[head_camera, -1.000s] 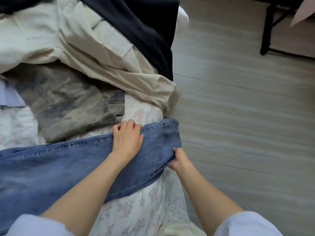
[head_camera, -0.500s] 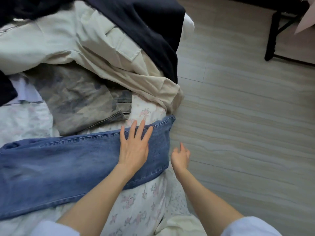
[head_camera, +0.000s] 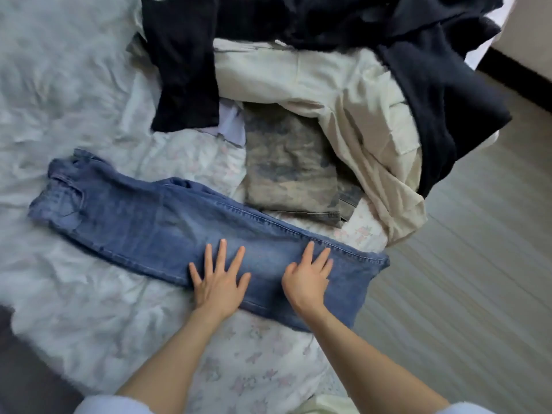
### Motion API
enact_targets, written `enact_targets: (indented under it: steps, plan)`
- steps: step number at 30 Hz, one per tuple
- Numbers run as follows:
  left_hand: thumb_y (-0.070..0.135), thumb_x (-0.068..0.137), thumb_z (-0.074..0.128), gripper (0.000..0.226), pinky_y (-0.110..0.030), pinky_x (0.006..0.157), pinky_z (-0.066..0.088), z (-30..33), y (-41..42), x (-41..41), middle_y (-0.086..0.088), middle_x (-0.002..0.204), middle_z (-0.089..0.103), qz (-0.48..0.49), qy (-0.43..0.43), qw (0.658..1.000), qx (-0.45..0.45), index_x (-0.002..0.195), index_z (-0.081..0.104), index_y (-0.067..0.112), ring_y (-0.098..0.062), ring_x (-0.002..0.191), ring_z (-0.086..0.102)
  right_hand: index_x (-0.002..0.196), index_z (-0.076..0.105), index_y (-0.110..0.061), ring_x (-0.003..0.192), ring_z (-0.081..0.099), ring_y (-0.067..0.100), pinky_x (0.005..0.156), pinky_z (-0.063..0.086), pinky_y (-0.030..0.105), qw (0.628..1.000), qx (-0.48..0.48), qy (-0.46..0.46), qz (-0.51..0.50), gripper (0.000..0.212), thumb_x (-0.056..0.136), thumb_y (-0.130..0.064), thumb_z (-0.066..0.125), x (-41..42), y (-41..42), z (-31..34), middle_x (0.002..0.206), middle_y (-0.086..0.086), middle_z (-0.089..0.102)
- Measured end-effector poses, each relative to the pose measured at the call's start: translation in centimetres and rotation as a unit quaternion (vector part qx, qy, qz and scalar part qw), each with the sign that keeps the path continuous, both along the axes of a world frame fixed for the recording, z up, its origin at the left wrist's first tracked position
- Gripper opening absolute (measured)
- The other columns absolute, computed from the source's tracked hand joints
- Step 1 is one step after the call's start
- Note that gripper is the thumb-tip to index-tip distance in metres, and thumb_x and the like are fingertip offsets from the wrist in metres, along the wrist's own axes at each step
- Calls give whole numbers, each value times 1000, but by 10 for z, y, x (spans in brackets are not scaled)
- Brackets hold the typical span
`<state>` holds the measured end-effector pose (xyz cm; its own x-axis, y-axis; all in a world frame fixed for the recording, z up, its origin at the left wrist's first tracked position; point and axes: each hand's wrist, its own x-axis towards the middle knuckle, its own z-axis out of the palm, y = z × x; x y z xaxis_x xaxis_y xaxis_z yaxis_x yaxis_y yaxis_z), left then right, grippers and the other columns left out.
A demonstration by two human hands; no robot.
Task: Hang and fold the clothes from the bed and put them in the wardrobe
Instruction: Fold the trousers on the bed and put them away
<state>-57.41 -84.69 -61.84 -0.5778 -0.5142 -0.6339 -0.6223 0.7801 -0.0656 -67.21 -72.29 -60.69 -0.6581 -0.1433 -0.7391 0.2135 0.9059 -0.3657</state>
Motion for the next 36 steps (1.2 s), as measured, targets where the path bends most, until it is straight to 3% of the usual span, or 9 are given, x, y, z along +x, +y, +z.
enact_targets:
  steps: [5, 12, 15, 17, 24, 28, 31, 34, 36]
  plan:
    - [50, 98, 27, 61, -60, 113, -1, 0, -43, 31, 2, 157, -19, 93, 6, 996, -3, 148, -7, 39, -28, 144, -18, 151, 9, -22, 145, -8, 29, 115, 6, 52, 976, -50, 18, 213, 60, 97, -22, 35, 22, -60, 13, 157, 14, -10]
    - [43, 99, 32, 63, -56, 114, 5, -6, -85, 72, -2, 158, -15, 195, 105, 975, -25, 151, 0, 29, -25, 145, -15, 148, 24, -12, 145, -1, 32, 118, 6, 45, 875, -140, 92, 455, 54, 95, -13, 35, 47, -129, 5, 158, 13, 6]
    - [28, 94, 51, 61, -49, 114, 13, -3, -106, 72, -18, 158, 4, 328, 251, 910, -40, 148, 26, 12, -35, 145, 6, 132, 51, -4, 137, 31, 41, 110, 26, 58, 839, -197, 149, 484, 50, 83, -5, 43, 48, -150, 0, 145, 23, 38]
    - [22, 93, 55, 64, -40, 113, 16, 0, -137, 72, -21, 156, 10, 431, 297, 851, -44, 147, 26, 5, -35, 143, 15, 125, 57, -2, 129, 41, 44, 105, 29, 61, 825, -193, 178, 501, 51, 76, -7, 44, 44, -174, -3, 136, 25, 48]
    - [33, 89, 61, 76, -37, 113, 27, -6, -263, 74, -14, 152, 31, 681, 387, 620, 39, 148, 22, 7, -28, 138, 32, 150, 19, -16, 146, -3, 26, 117, -6, 43, 762, -146, 241, 583, 54, 98, -17, 33, 21, -263, -4, 158, 10, 5]
    - [40, 84, 67, 83, -41, 112, 24, -3, -302, 71, -13, 152, 26, 711, 349, 611, -3, 147, 23, 9, -29, 141, 23, 151, 6, -21, 145, -13, 24, 116, -8, 45, 746, -87, 232, 618, 55, 100, -24, 26, 14, -290, -12, 159, 7, -8]
    - [35, 81, 73, 89, -40, 114, 24, -4, -326, 74, -9, 153, 26, 740, 386, 549, 37, 148, 20, 9, -27, 140, 26, 151, -1, -23, 144, -17, 25, 115, -10, 48, 730, -52, 219, 645, 56, 101, -29, 24, 14, -301, -16, 158, 8, -14]
    - [25, 81, 74, 54, -28, 90, 36, 7, -343, 75, -1, 122, 50, 755, 426, 493, 71, 124, 46, 7, -18, 108, 48, 151, -5, -24, 144, -19, 27, 116, -9, 51, 726, -31, 211, 653, 58, 101, -30, 23, 16, -312, -16, 157, 10, -16]
    - [14, 84, 69, 30, -23, 79, 40, 19, -341, 72, -2, 108, 59, 715, 485, 493, 103, 109, 54, 10, -15, 91, 54, 151, 1, -25, 144, -16, 28, 116, -8, 50, 746, -36, 199, 634, 57, 100, -29, 26, 18, -318, -16, 158, 11, -12]
